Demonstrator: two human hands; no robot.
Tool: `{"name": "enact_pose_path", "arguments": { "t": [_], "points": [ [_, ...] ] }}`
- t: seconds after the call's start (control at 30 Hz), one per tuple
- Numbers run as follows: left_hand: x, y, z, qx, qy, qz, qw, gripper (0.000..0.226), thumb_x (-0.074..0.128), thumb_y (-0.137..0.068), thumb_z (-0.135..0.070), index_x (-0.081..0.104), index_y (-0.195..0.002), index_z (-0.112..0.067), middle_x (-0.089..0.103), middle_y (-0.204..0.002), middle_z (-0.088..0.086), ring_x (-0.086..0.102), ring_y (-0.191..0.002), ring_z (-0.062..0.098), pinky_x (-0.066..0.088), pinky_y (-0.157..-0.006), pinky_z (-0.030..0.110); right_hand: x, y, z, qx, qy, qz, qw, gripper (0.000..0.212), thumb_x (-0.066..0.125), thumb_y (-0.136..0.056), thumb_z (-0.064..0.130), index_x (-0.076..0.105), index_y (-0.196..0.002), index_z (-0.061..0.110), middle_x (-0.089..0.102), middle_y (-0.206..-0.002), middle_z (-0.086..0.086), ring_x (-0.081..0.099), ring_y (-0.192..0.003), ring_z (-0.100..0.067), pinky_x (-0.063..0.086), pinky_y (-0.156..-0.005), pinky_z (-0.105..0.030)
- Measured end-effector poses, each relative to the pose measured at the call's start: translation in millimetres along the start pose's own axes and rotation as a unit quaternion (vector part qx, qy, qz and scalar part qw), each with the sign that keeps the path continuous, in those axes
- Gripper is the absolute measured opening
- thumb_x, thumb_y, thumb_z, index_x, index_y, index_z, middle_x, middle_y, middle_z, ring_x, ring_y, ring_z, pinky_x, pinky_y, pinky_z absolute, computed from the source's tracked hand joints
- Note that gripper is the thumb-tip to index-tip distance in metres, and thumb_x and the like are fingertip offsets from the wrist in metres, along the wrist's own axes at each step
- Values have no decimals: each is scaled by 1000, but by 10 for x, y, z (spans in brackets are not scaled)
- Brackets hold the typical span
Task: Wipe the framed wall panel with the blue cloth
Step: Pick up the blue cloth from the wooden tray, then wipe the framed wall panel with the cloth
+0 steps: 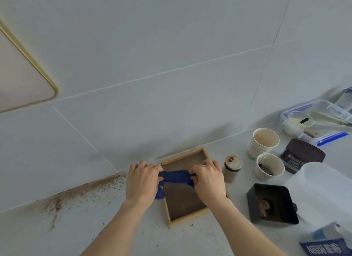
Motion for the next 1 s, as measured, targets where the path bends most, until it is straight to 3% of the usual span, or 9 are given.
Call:
{"name": "enact_pose_path", "arguments": {
  "t": [0.07, 0.2, 0.33, 0.4, 0.6, 0.77, 0.9, 1.0],
  "points": [
    [-259, 25, 124, -2, -1, -19, 1000, 21, 50, -106, -41, 66, -118, -37, 72, -111, -14, 54, -114, 18, 35, -100, 34, -223, -64, 200, -25, -1, -17, 1000, 21, 89, -63, 5, 80, -75, 20, 73, -67, -4, 65, -74, -29, 55, -71, -38],
    [-797, 88, 387, -12, -9, -57, 998, 23, 47, -106, -39, 66, -117, -36, 72, -109, -13, 55, -113, 17, 36, -101, 33, -661, -189, 623, -56, 13, -60, 997, 26, 92, -54, 2, 77, -65, 21, 67, -57, -6, 63, -63, -25, 45, -59, -27],
    [-1403, 267, 750, -13, -8, -115, 993, 23, 46, -104, -39, 67, -114, -35, 72, -107, -13, 54, -111, 17, 36, -99, 33, -1123, -225, 1178, -86, 5, -101, 991, 19, 68, -87, 5, 80, -96, 17, 75, -88, -10, 62, -97, -30, 39, -82, -28],
    [-1666, 338, 871, -10, -11, -139, 990, 23, 45, -104, -38, 67, -112, -35, 72, -105, -13, 54, -109, 18, 37, -97, 33, -1293, -261, 1384, -96, 10, -106, 990, 23, 61, -91, 7, 78, -102, 16, 75, -94, -7, 60, -103, -28, 39, -88, -29],
    [-2511, 789, 1544, -22, 1, -225, 974, 25, 43, -105, -35, 67, -114, -36, 72, -107, -12, 54, -109, 18, 37, -95, 33, -1793, -219, 2394, -160, 33, -191, 968, 17, 72, -79, 0, 70, -83, 16, 69, -73, 2, 61, -72, -28, 51, -77, -37],
    [-2999, 1185, 2214, -43, 0, -285, 958, 25, 44, -106, -37, 67, -117, -36, 72, -105, -11, 54, -107, 19, 38, -94, 35, -2010, -181, 3257, -205, 24, -237, 949, 19, 71, -79, -4, 69, -85, 14, 68, -75, 1, 61, -68, -29, 49, -75, -38],
    [-3229, 1459, 2603, -52, -3, -325, 944, 24, 46, -106, -38, 67, -118, -36, 73, -106, -11, 57, -107, 19, 39, -94, 35, -2060, -106, 3745, -240, 10, -214, 947, 17, 61, -88, -3, 67, -96, 11, 67, -88, -4, 61, -74, -31, 45, -84, -38],
    [-3346, 1505, 2643, -53, 13, -326, 944, 24, 46, -106, -38, 67, -117, -36, 73, -110, -11, 59, -109, 19, 41, -95, 34, -2127, -183, 3819, -229, -28, -194, 953, 14, 58, -91, -2, 64, -98, 9, 62, -89, -5, 55, -68, -31, 41, -73, -34]
  ]
}}
Point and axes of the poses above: each hand's wrist, its own y-axis away from the middle knuckle, its own x-axis out of the palm, z = x × y, the point moved 5 cm from there along -y, towards the middle knuckle
